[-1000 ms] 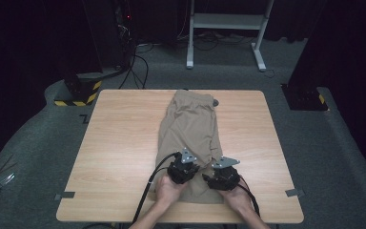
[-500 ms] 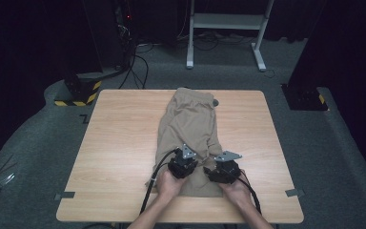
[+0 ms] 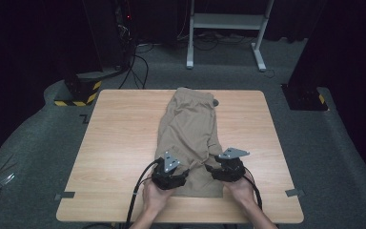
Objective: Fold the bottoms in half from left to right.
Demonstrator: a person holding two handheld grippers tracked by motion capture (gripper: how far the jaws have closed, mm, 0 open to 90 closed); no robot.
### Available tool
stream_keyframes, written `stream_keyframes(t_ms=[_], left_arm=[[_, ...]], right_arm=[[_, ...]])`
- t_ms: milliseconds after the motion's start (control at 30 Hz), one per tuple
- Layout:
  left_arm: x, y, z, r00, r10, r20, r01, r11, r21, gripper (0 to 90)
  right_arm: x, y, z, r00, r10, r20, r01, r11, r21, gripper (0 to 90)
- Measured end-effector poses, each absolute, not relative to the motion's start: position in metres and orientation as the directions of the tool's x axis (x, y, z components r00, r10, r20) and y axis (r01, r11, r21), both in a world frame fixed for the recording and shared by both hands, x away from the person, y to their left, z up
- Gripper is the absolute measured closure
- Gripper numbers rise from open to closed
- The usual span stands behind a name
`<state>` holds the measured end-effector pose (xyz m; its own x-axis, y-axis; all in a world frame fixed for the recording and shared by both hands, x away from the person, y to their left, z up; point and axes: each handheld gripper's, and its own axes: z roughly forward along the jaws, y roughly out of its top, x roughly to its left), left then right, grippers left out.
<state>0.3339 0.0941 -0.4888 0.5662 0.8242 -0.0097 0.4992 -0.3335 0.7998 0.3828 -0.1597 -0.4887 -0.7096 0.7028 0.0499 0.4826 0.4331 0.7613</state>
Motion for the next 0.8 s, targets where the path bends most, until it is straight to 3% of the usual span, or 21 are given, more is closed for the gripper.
stream_keyframes(t_ms=[233,600,800], left_arm=[[0.316,0.116,-0.497,0.486,0.874,0.016,0.547,-0.318,0.774,30.0],[0.306,0.14,-0.51,0.402,0.915,0.034,0.59,-0.288,0.754,27.7],[0.305,0.148,-0.515,0.375,0.927,0.015,0.61,-0.259,0.749,27.7]], right_arm=[[0.391,-0.126,-0.483,-0.751,0.658,0.051,0.459,0.465,0.757,48.7],[0.42,-0.089,-0.5,-0.746,0.659,0.095,0.512,0.477,0.714,57.7],[0.42,-0.079,-0.509,-0.787,0.609,0.093,0.5,0.542,0.676,74.6]])
